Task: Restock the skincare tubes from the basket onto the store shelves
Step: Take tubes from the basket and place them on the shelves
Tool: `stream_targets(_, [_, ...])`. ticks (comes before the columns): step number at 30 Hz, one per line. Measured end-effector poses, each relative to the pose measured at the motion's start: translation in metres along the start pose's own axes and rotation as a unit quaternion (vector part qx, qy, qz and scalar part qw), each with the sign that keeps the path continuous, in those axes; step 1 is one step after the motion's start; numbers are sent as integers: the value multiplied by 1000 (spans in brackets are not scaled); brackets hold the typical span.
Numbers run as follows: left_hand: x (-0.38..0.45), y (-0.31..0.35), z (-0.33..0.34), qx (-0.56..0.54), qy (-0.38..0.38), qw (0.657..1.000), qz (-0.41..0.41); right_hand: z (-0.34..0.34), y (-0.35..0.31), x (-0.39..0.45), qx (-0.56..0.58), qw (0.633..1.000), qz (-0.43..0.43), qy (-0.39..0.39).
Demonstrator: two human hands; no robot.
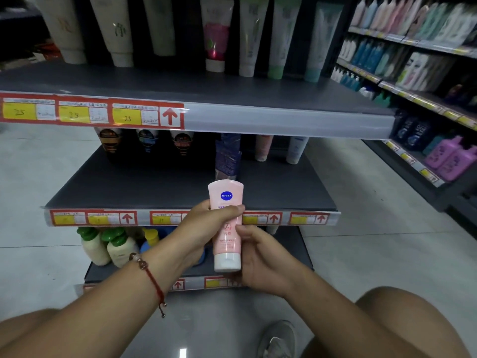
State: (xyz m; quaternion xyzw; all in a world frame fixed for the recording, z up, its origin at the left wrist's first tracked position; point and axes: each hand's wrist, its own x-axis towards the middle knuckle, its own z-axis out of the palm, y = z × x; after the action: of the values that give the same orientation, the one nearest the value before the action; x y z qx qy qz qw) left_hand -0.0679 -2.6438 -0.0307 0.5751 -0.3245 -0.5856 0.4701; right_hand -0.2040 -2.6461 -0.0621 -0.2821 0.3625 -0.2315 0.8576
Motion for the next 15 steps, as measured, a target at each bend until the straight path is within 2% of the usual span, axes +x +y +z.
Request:
stream_targets(4, [-1,7,8,55,-51,997,14,-10,-9,-9,31,999,-22,-39])
stream_targets(7, [-1,14,10,119,-85,988,41,-19,-25,-15,-19,997,-57,-51])
stream_targets(9, [0,18,10,133,-80,986,57,-25,-35,-19,-85,994,-67,-33])
stream_targets(11, [2,20,10,127,-64,988,61,-31,-43,-23,-103,993,-52,-32])
stream_targets(15, [10,23,11,91,-61,993,51,-41,-49,-22,-72,991,-34,-111])
